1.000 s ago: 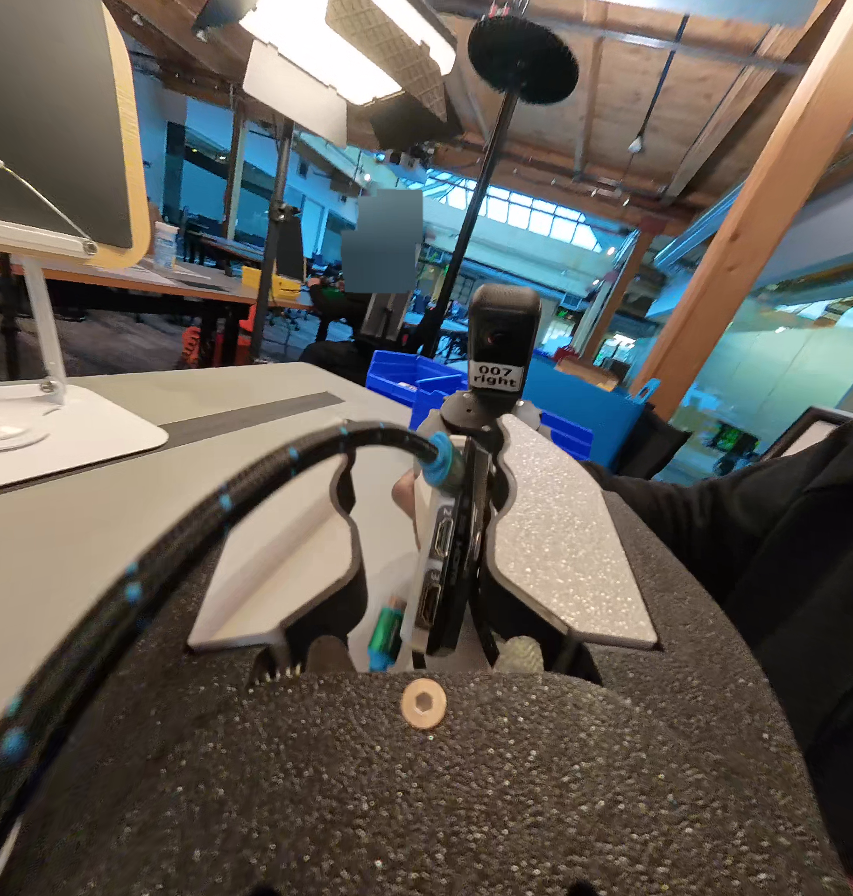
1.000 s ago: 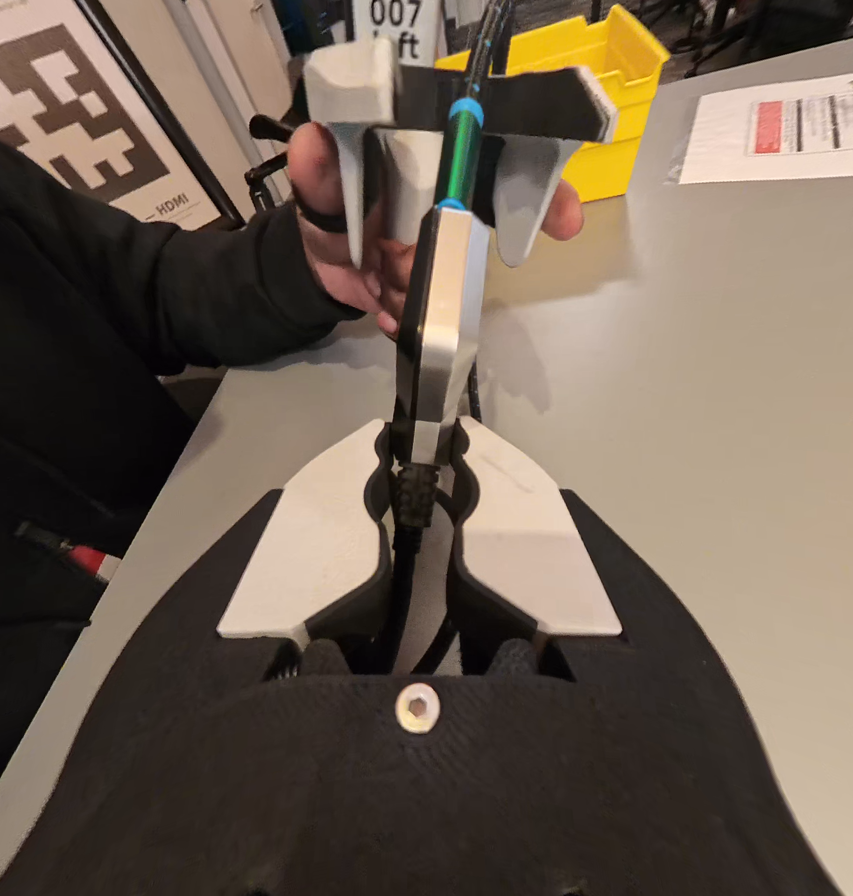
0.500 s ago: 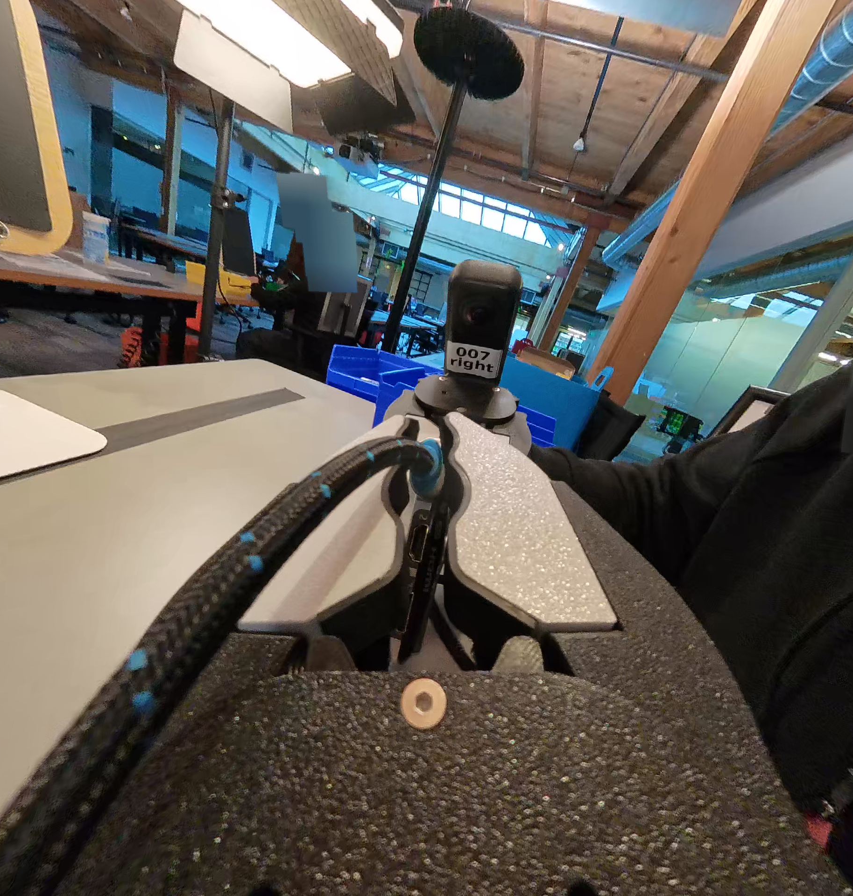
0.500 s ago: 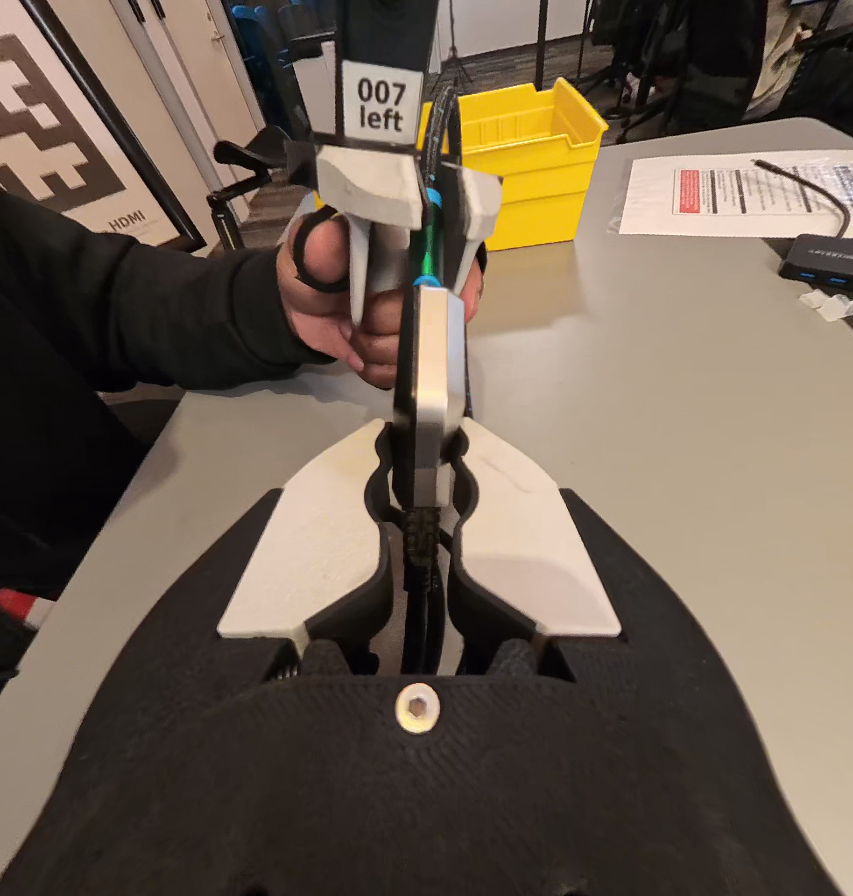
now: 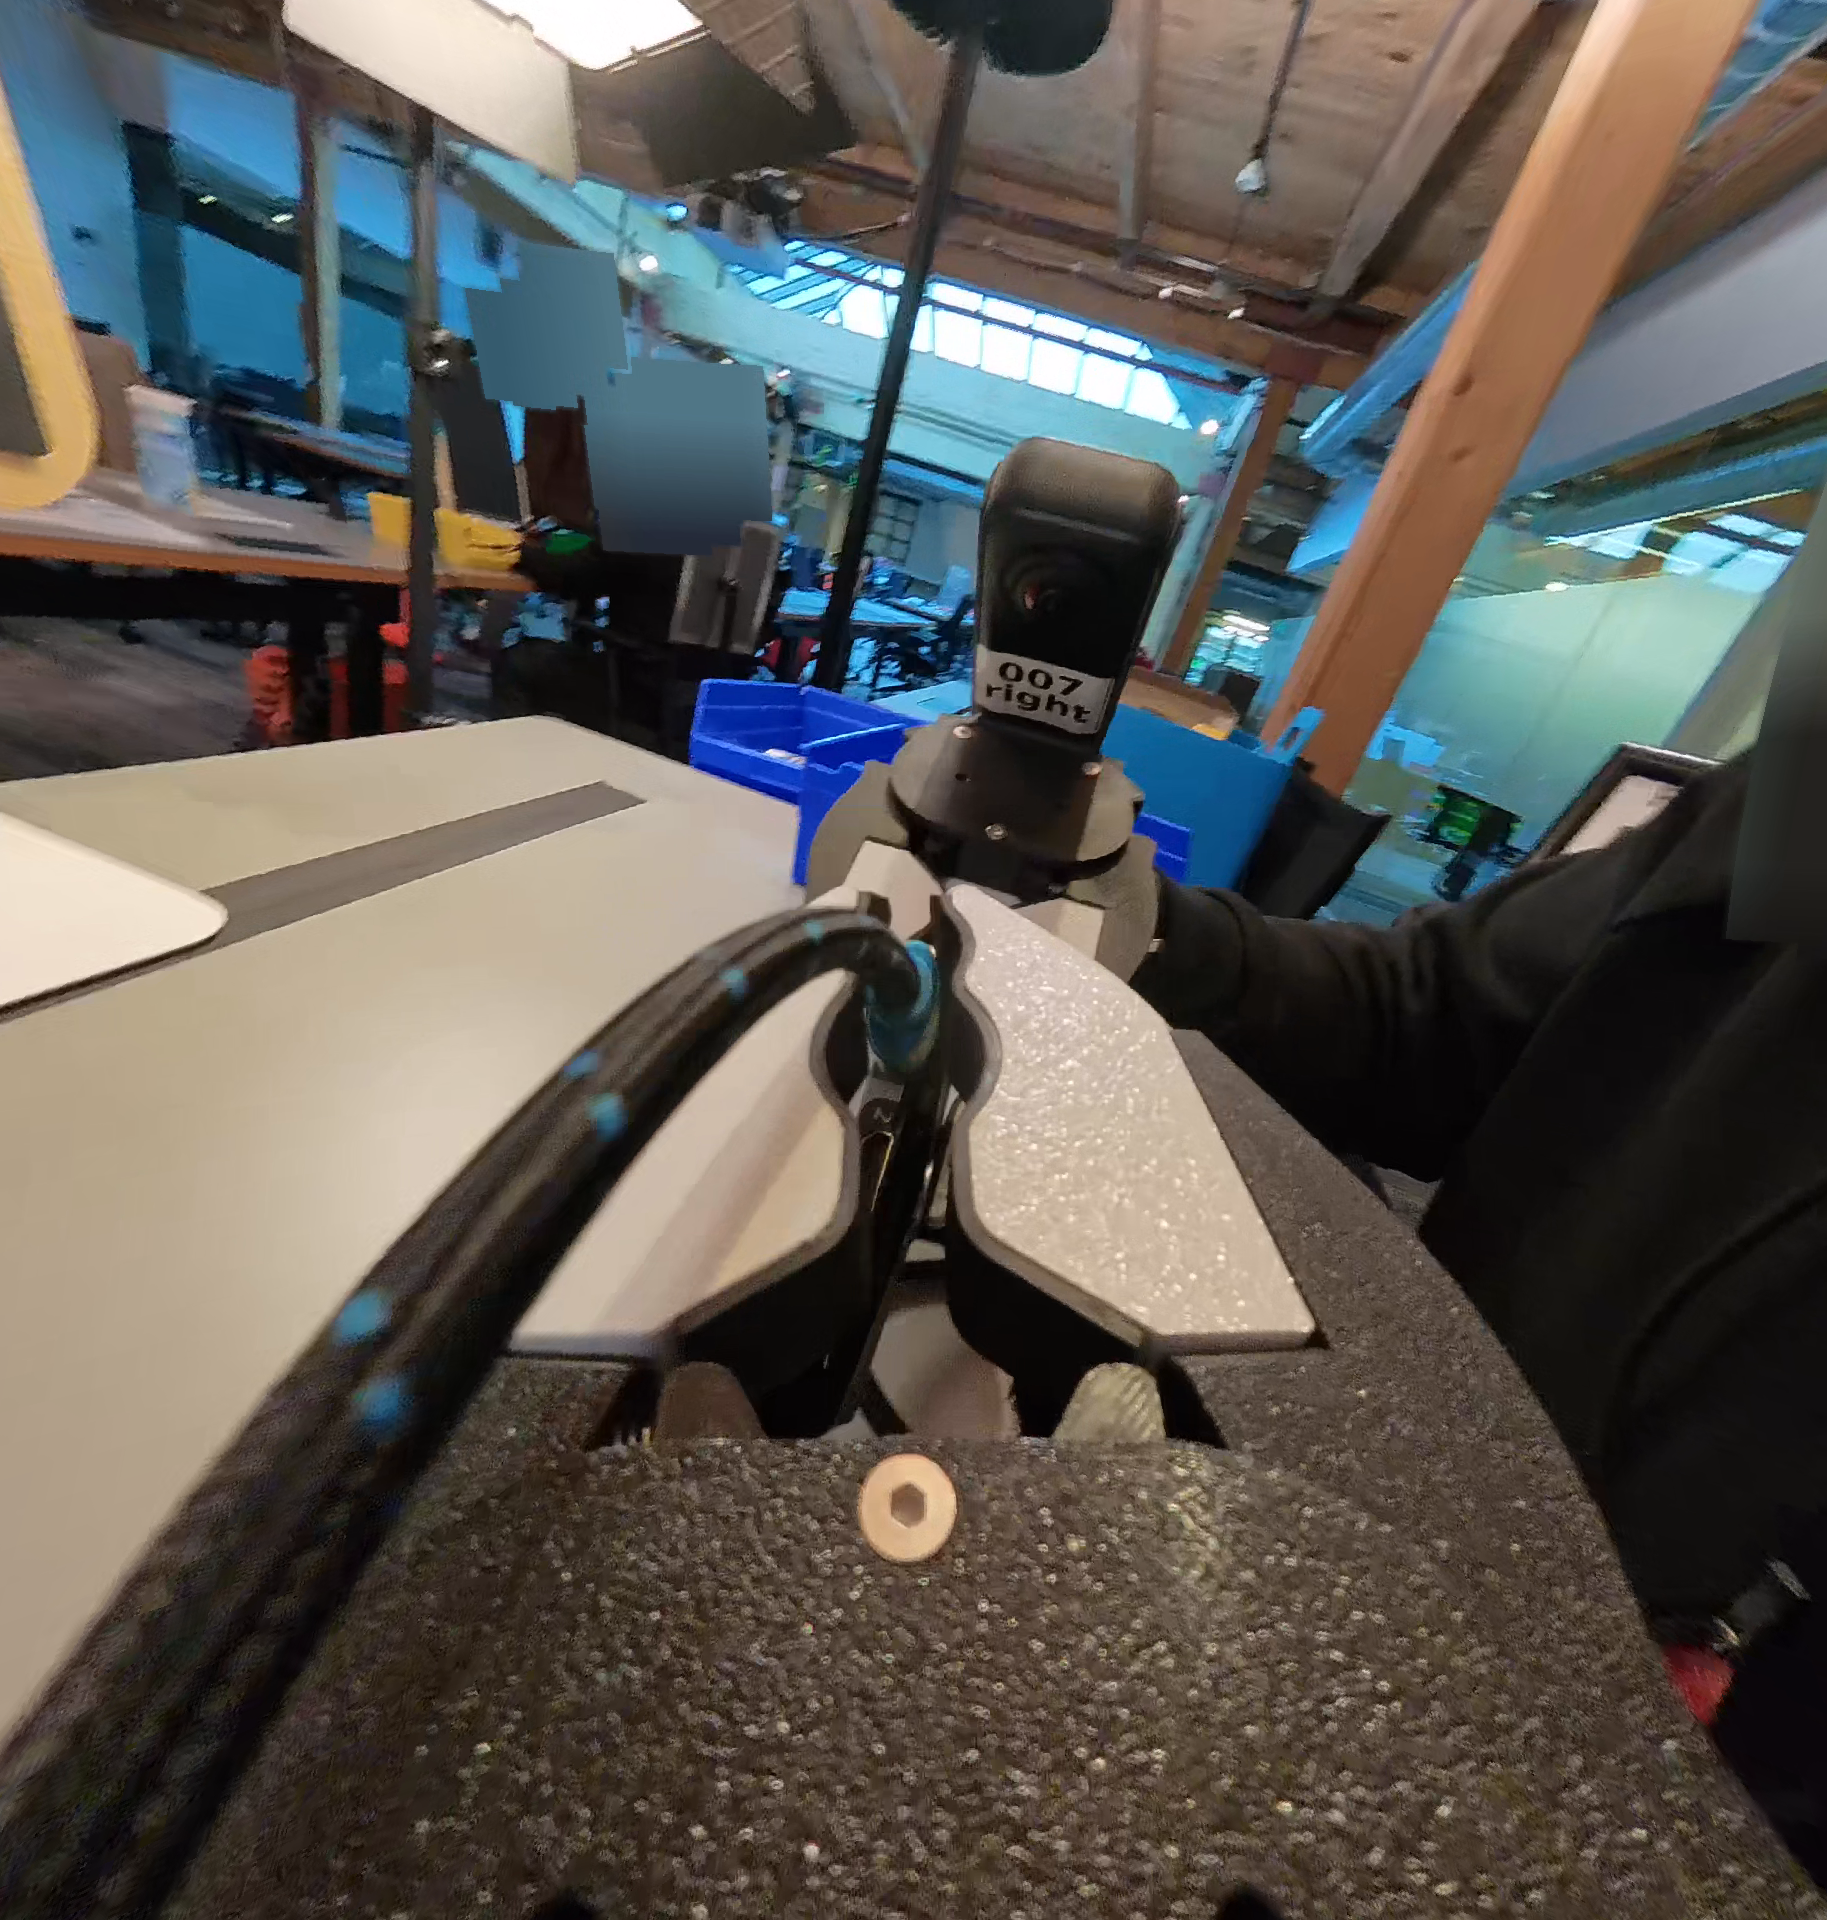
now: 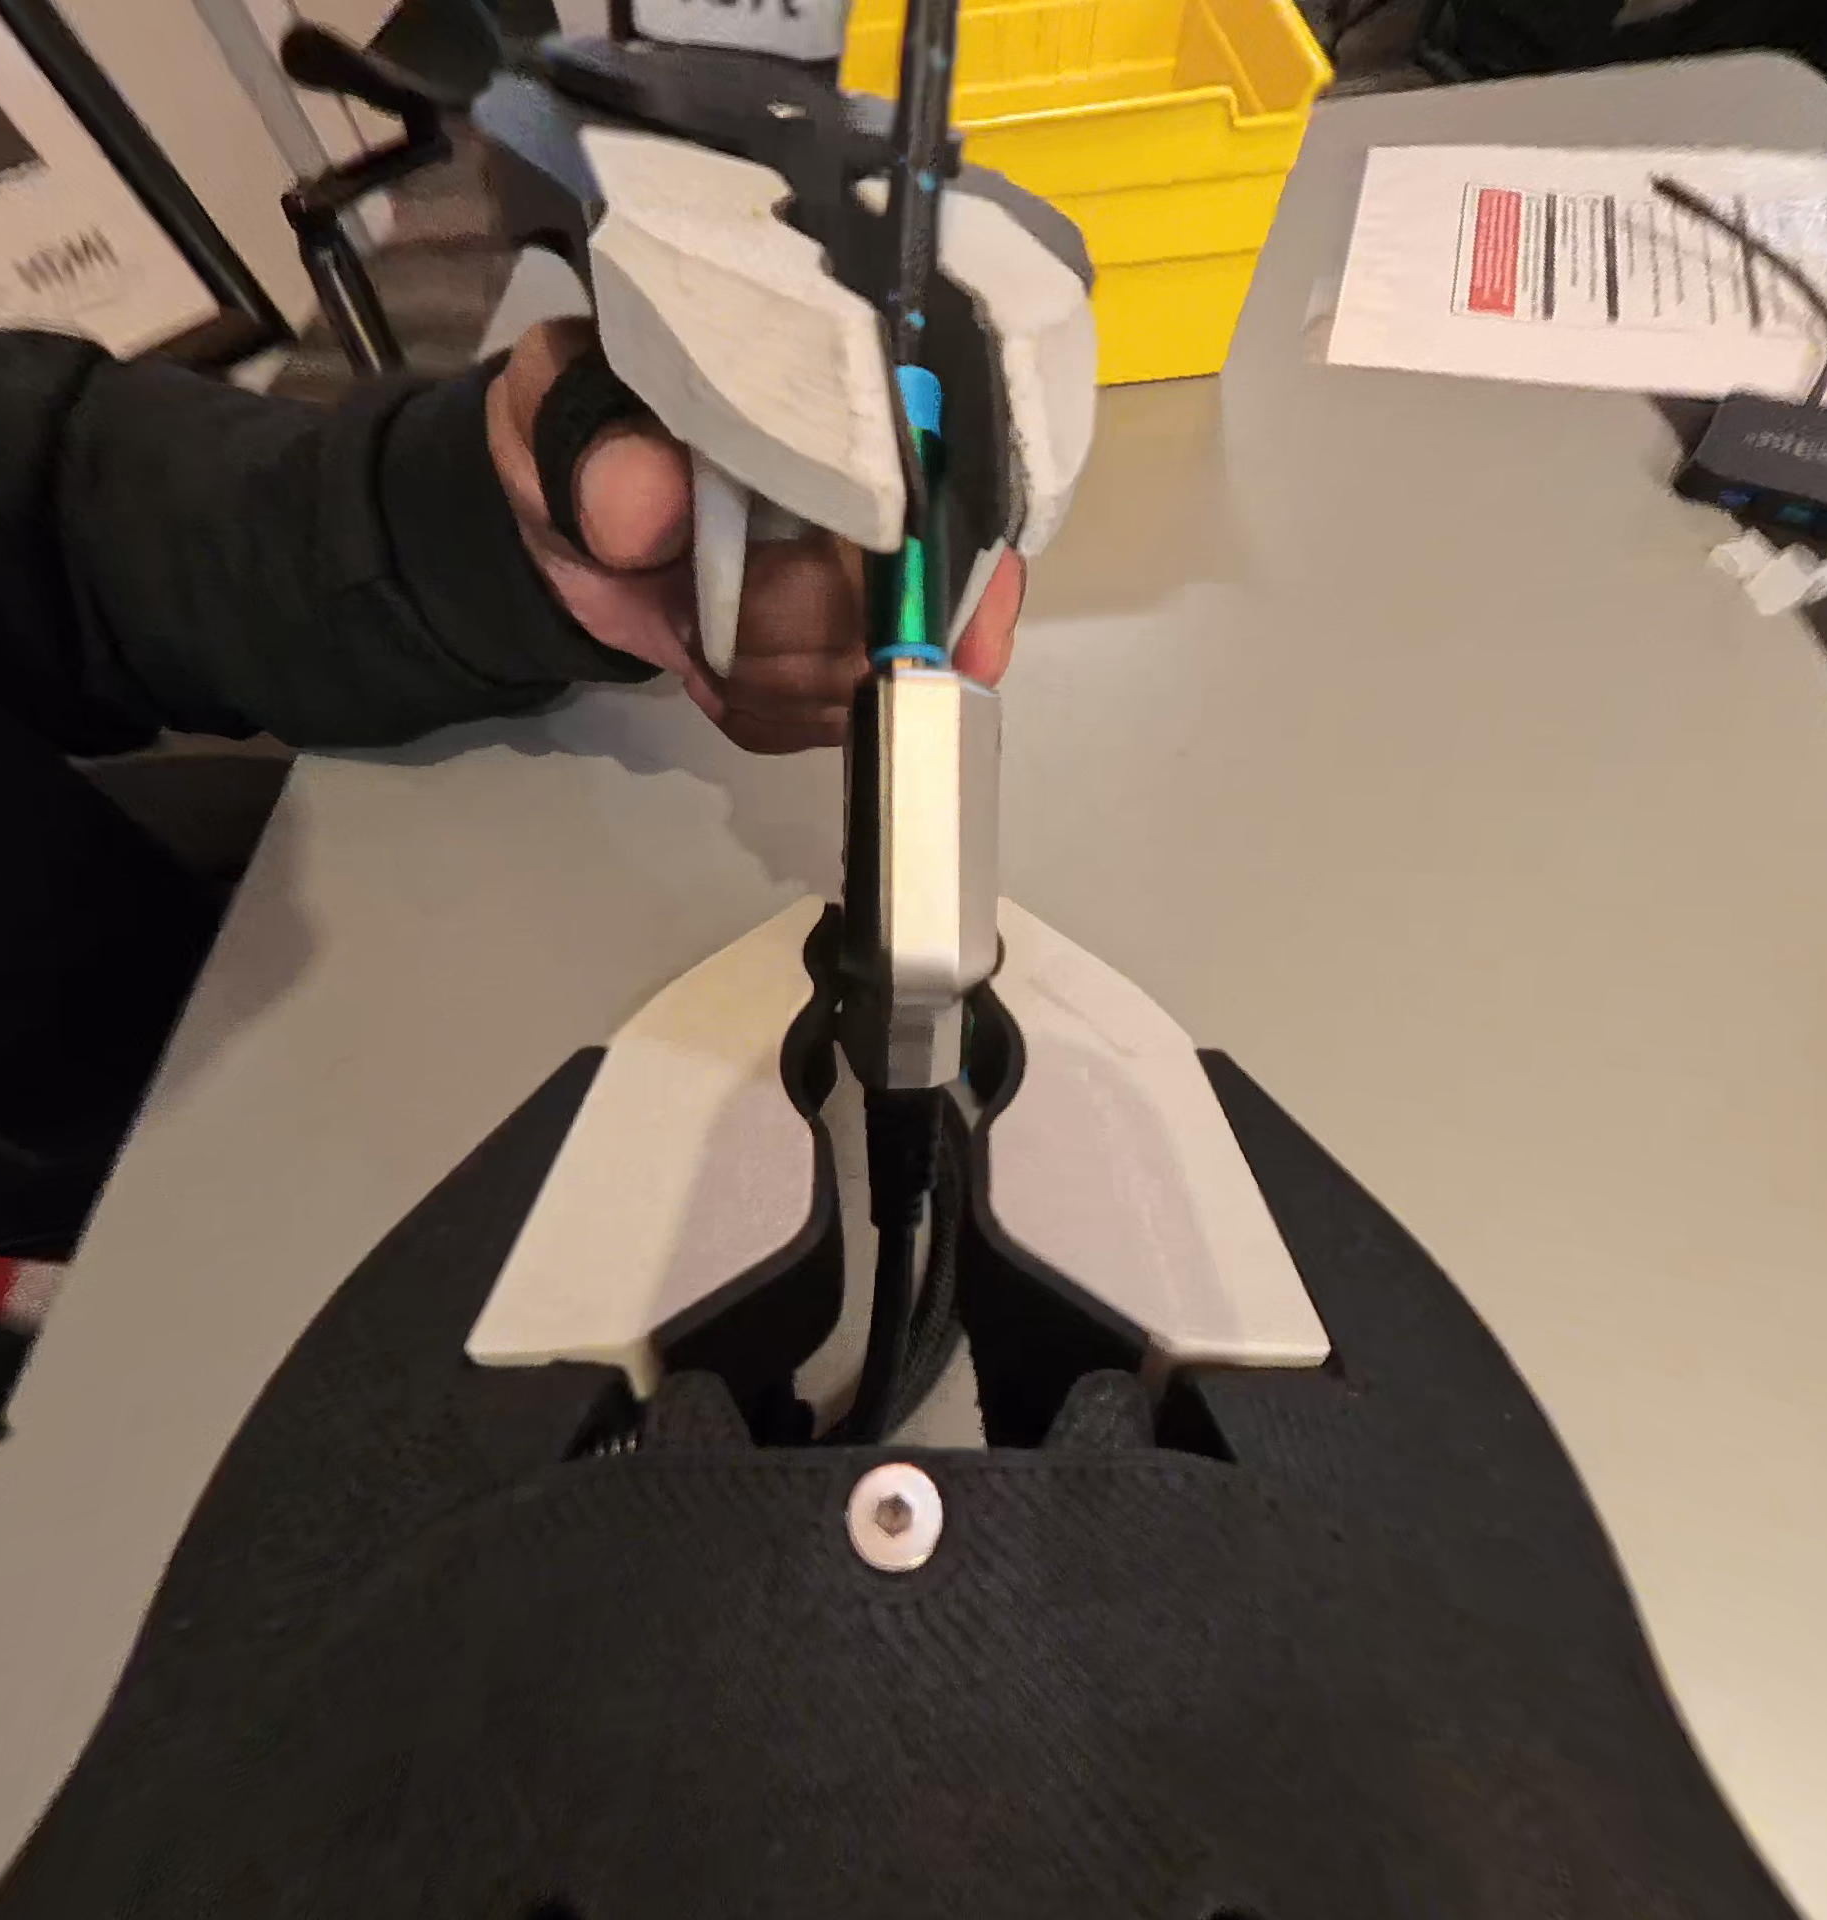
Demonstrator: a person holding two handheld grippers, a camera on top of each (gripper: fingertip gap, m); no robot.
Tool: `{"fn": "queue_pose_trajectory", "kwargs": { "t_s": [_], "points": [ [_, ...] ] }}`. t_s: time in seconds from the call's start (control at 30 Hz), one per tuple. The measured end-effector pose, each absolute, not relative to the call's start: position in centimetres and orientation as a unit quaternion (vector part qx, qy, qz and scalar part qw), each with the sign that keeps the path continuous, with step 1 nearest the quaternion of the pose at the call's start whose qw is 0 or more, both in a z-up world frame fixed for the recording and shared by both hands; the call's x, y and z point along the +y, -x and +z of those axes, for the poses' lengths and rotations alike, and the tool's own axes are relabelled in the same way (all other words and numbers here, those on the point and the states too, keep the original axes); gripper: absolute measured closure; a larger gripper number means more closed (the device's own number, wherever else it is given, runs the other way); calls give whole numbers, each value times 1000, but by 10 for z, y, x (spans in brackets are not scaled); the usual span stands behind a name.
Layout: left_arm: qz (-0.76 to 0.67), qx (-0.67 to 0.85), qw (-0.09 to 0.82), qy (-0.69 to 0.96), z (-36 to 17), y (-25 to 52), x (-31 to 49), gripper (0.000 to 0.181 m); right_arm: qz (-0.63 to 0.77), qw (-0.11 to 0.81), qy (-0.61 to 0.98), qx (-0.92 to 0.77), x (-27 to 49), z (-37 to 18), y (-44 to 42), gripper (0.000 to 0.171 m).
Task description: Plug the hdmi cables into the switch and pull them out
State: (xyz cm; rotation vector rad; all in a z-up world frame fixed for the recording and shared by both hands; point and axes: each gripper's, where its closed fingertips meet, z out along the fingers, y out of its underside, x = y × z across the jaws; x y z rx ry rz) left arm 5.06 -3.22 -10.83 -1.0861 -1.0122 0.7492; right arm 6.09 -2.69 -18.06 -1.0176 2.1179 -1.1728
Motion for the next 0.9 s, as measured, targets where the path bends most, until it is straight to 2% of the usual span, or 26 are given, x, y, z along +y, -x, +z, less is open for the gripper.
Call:
{"fn": "queue_pose_trajectory", "kwargs": {
  "t_s": [0.1,0.2,0.3,0.47,0.5,0.57,0.6,0.9],
  "points": [
    [326,-499,660,457,-122,-44,-48,160,-425,315,298,795,-35,-186,-51,149],
    [285,-544,643,458,-142,-35,-51,121,-414,336,214,818,-47,-201,-29,149],
    [280,-554,610,492,-158,-30,-46,120,-390,360,140,836,-54,-220,-6,149],
    [373,-512,574,519,-154,-28,-49,118,-355,342,113,863,-59,-254,15,144],
    [379,-502,577,521,-152,-30,-48,120,-357,342,111,862,-60,-255,17,143],
    [340,-489,593,541,-154,-34,-37,136,-358,337,106,864,-62,-258,21,138],
    [327,-493,598,541,-155,-34,-36,136,-359,331,103,866,-63,-259,24,136],
    [418,-468,632,455,-135,-36,-57,121,-366,220,120,896,-67,-271,39,107]
  ]
}}
